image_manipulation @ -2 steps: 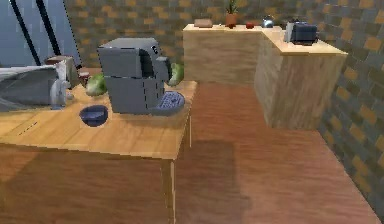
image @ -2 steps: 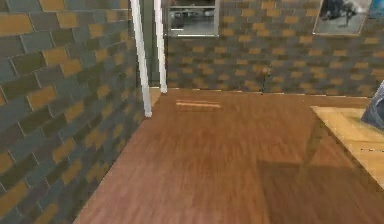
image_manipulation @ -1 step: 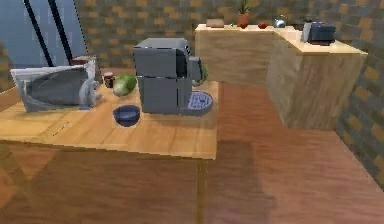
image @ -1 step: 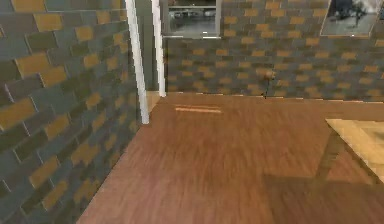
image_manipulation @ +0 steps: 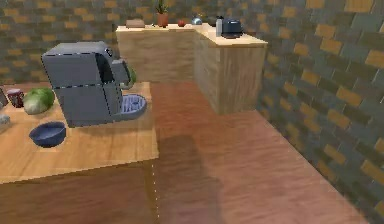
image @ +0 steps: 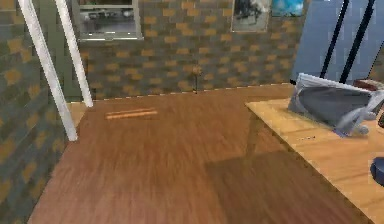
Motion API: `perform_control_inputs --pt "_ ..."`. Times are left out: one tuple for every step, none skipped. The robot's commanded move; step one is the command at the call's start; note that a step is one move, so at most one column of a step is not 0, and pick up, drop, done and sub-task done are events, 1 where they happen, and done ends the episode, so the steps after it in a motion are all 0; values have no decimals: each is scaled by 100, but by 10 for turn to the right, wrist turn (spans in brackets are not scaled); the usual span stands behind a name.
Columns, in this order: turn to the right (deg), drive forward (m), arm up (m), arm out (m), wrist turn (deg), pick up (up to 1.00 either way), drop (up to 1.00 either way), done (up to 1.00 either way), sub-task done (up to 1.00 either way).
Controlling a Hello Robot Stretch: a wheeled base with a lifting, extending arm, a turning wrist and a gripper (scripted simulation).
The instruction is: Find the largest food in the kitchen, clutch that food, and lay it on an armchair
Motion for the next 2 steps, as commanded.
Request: perform_control_inputs --pt "0 50 0 0 0 0 0 0 0" --pt "450 0 0 0 0 0 0 0 0"
